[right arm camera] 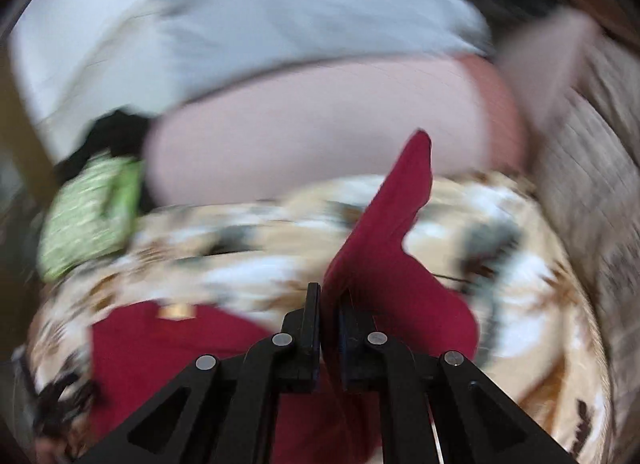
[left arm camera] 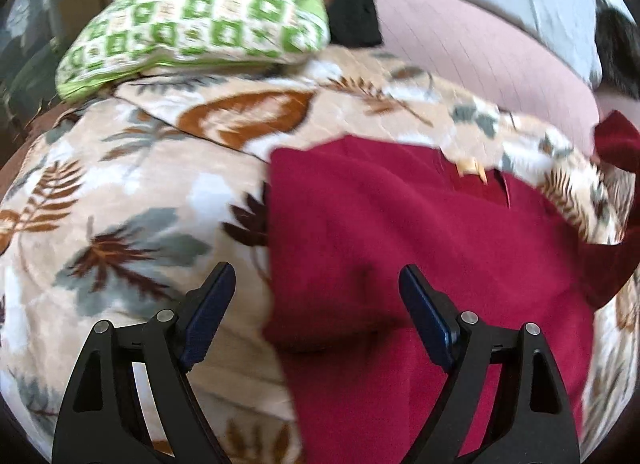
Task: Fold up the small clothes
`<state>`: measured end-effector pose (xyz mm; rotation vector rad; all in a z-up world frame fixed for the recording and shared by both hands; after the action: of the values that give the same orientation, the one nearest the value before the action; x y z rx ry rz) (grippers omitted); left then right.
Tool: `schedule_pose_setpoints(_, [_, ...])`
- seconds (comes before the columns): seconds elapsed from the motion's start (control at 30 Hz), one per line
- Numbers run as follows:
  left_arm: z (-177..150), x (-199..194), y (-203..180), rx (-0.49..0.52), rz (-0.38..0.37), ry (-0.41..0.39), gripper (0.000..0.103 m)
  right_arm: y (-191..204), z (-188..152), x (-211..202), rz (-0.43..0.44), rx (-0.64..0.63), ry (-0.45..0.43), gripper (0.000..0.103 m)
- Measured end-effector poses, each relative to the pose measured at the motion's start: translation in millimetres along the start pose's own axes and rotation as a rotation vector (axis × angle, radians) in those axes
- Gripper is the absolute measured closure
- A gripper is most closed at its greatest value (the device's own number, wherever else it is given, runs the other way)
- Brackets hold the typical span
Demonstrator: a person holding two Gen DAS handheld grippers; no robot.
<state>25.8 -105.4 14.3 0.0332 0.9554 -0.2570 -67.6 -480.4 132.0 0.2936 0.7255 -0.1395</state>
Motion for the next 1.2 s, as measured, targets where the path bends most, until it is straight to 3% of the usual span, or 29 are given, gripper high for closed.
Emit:
schedule_pose_setpoints(0.13, [9, -21, 18, -0.039, 0.004, -0.043, 0.019, 118, -16, 9, 0.218, -0.184, 0.006, 0.096])
schedule_pose_setpoints(0.27, [9, -24, 30, -0.063, 0.009, -0.044, 0.019, 207, -79, 56, 0.334, -0.355, 0.120, 0.095])
schedule_pose_setpoints(0.3, [8, -23, 32, -0.066, 0.010, -0.036, 0.019, 218, -99, 72, 0.338, -0.389, 0.175, 0.086])
schedule_pose_setpoints(0.33, [7, -22, 33, -0.067, 0.008, -0.032, 0.019, 226, -124, 88, 0.321, -0.424, 0.248, 0.069])
schedule_pose_setpoints(0.37, [7, -22, 33, -0.067, 0.006, -0.031, 0.019, 228, -136, 94, 0.312, -0.438, 0.279, 0.066])
schedule_pose_setpoints(0.47, [9, -21, 34, -0.065, 0.005, -0.043, 0.019, 210, -157, 85, 0.280, -0.453, 0.286, 0.066])
schedule_pose_setpoints(0.6, [15, -10, 27, -0.087, -0.028, -0.035, 0.019, 150, -142, 47, 0.202, -0.362, 0.207, 0.062])
schedule_pose_setpoints(0.7, [20, 5, 19, -0.082, -0.025, -0.022, 0.019, 81, -120, 27, 0.060, -0.219, 0.140, 0.057])
schedule_pose_setpoints(0.8, [22, 29, 8, -0.082, -0.028, 0.023, 0.019, 26, -108, 29, -0.035, -0.053, 0.153, 0.057])
schedule_pose_setpoints(0.93, [23, 45, -7, -0.063, -0.022, 0.034, 0.020, -3, -101, 50, -0.044, 0.067, 0.168, 0.056])
schedule_pose_setpoints(1.03, [25, 49, -19, -0.021, -0.024, 0.028, 0.045, 5, -99, 80, 0.016, 0.089, 0.217, 0.055])
schedule_pose_setpoints(1.1, [22, 50, -23, 0.001, -0.032, 0.045, 0.071, 9, -104, 100, 0.021, 0.106, 0.258, 0.057])
schedule_pose_setpoints(1.13, [21, 48, -23, 0.005, -0.039, 0.045, 0.074, 10, -104, 106, -0.015, 0.084, 0.259, 0.079])
schedule_pose_setpoints(1.17, [20, 44, -23, 0.006, -0.048, 0.040, 0.076, 10, -101, 104, -0.057, 0.044, 0.238, 0.092])
schedule_pose_setpoints(1.2, [18, 36, -22, 0.003, -0.069, 0.026, 0.076, 11, -94, 98, -0.076, 0.012, 0.199, 0.094])
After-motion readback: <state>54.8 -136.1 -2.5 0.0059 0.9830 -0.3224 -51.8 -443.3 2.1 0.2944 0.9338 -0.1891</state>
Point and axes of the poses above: each gripper's, at about its wrist camera, not at the fingertips, and x roughly the way its jaws point, y to its left, z to its top, the point moved 6 cm from there along x, roughly the way its jaws point, and after that the axes turned 1 degree about y, right-handed, at the moved point
